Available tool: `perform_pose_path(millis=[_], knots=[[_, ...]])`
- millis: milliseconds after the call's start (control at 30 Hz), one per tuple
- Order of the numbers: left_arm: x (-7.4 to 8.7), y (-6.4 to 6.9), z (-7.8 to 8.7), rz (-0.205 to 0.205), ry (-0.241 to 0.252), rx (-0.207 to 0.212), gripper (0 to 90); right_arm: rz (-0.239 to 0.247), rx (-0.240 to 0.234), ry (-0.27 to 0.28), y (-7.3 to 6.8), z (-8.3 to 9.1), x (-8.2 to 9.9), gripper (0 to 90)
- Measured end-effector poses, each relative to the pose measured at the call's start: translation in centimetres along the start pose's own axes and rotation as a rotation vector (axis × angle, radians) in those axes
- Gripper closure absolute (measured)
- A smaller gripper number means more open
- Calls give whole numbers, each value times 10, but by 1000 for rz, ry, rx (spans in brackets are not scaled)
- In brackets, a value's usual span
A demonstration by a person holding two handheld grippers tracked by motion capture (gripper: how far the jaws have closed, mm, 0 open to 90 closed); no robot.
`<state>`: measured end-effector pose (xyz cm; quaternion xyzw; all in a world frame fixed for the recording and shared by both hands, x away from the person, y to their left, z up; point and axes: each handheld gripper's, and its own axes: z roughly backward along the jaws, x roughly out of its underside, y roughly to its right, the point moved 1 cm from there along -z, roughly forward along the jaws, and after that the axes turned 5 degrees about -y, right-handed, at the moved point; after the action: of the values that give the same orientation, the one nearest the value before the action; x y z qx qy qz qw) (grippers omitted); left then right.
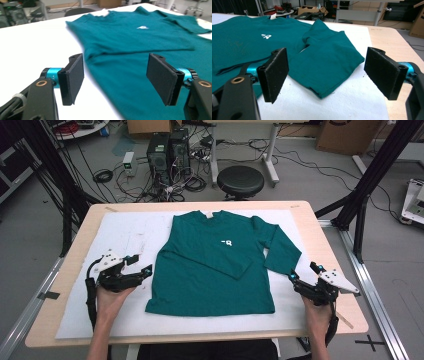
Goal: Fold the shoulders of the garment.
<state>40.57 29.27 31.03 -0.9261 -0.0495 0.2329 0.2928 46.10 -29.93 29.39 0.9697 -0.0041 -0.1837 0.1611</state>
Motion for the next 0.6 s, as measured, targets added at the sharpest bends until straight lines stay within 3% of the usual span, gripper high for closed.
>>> perform_pose_path(millis=[100,233,367,533,600], knots=[[10,-7,5,-7,-18,-73,314,-1,2,0,0,0,0,201],[26,-17,10,14,-20,-126,315,-1,4,-1,0,0,0,201],[37,-24,16,50,5,-170,315,-5,9,3,0,0,0,201],[44,-26,22,63,61,-216,318,-22,8,4,2,0,0,201],[46,-29,23,93,70,-208,323,-22,11,-3,2,0,0,201]])
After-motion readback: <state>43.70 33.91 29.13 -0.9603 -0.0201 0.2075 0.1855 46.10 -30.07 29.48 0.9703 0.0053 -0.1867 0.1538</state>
